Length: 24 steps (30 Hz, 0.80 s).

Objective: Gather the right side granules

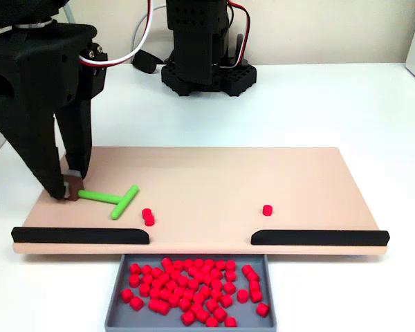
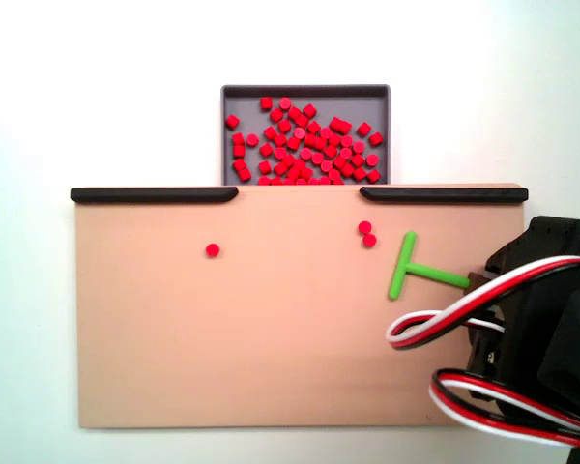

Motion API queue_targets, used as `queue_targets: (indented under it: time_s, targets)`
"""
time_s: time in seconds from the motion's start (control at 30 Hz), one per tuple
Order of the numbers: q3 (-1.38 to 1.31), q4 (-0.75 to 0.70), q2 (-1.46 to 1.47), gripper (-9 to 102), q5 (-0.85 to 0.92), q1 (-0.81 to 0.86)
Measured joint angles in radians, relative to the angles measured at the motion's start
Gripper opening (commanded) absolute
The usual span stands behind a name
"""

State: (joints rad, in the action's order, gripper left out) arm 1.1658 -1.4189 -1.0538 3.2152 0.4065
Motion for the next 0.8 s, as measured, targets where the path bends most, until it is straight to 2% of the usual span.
queue_targets:
  time_s: [0.8]
  targets:
    - [-0.031, 0.012, 0.041, 0, 0.0, -0.123]
